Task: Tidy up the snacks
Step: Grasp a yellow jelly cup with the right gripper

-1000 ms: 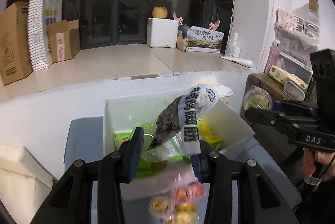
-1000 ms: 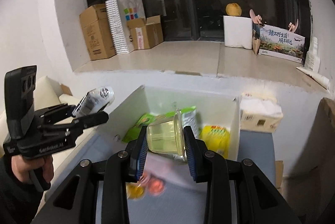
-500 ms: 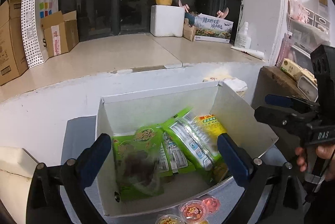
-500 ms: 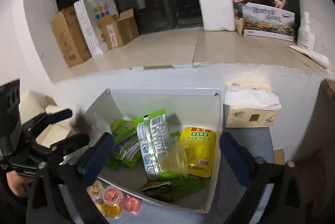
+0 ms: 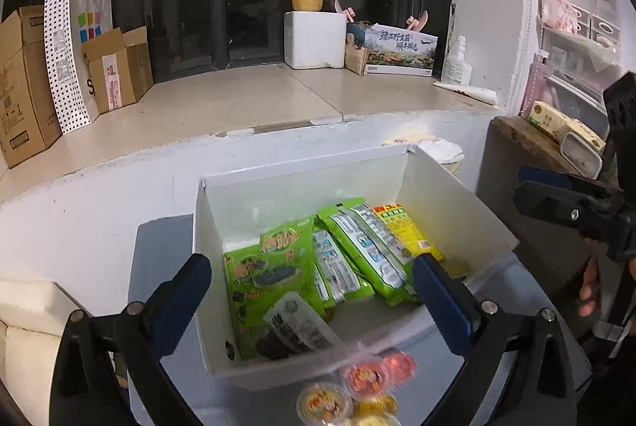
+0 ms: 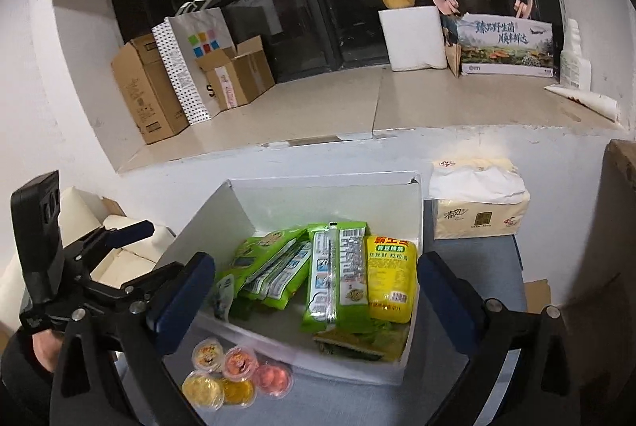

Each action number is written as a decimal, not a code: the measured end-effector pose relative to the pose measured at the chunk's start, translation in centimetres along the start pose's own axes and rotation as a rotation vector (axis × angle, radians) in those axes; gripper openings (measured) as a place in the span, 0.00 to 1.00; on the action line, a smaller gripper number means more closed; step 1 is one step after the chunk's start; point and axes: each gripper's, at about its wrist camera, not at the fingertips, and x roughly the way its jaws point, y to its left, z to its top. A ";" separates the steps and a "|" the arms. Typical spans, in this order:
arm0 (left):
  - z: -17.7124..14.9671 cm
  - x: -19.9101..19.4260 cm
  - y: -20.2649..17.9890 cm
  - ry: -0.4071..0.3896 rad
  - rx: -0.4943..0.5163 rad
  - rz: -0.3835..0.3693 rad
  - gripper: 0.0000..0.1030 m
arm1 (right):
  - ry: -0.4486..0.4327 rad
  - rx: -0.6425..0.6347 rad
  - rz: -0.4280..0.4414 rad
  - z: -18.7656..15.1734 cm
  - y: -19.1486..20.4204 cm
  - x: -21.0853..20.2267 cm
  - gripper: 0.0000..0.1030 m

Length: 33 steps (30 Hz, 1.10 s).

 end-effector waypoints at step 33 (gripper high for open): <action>-17.9 -12.8 2.5 0.024 -0.274 -0.003 1.00 | 0.235 -0.179 0.143 -13.8 12.3 5.8 0.77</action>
